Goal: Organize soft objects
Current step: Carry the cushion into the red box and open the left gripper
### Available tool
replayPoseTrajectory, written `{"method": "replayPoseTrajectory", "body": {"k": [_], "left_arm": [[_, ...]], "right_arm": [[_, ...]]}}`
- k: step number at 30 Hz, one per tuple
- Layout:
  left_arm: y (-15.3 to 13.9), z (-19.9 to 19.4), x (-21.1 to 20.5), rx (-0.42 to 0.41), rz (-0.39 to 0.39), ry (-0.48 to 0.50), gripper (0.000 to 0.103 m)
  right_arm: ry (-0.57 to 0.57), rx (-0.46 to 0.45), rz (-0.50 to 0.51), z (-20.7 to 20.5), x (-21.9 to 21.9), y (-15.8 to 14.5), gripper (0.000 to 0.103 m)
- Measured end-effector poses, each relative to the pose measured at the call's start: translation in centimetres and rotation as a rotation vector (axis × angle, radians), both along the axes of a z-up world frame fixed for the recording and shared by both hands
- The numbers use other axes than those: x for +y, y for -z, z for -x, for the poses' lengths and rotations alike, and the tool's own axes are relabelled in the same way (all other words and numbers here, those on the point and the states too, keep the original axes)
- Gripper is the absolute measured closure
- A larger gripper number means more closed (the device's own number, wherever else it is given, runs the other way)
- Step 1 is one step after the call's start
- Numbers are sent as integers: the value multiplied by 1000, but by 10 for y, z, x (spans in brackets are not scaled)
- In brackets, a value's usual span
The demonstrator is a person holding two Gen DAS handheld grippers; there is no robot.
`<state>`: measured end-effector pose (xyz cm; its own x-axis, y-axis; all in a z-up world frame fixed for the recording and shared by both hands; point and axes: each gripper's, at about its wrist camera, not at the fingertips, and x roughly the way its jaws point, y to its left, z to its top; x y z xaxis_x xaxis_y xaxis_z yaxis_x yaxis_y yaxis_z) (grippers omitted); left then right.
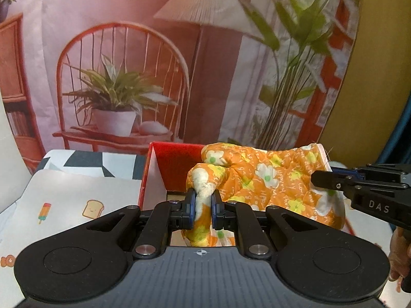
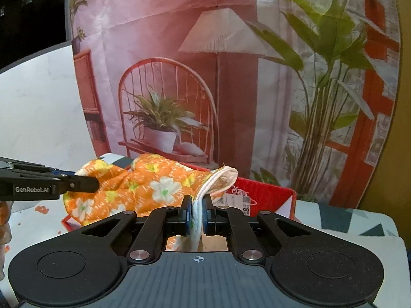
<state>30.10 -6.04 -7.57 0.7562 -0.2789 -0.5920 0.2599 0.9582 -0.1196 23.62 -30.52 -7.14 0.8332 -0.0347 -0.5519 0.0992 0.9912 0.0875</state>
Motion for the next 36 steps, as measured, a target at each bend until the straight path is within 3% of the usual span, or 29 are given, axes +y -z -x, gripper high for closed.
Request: {"method": "replayPoseTrajectory", "body": {"k": [12, 30, 31, 33, 34, 36], "left_arm": [[33, -44, -18, 129, -92, 49, 90], [49, -41, -26, 228, -179, 149, 86], [49, -38, -26, 224, -178, 158, 82], [45, -32, -24, 206, -171, 167, 61], [42, -29, -21, 194, -165, 167, 45], [32, -20, -15, 158, -154, 162, 39]], "right_arm": [[52, 140, -82, -38, -29, 54, 95], [76, 313, -47, -54, -20, 70, 95], [84, 326, -43, -52, -19, 72, 95], [114, 345, -36, -47, -18, 73, 91], [126, 345, -37, -43, -18, 72, 87], [146, 330, -42, -33, -15, 67, 72]]}}
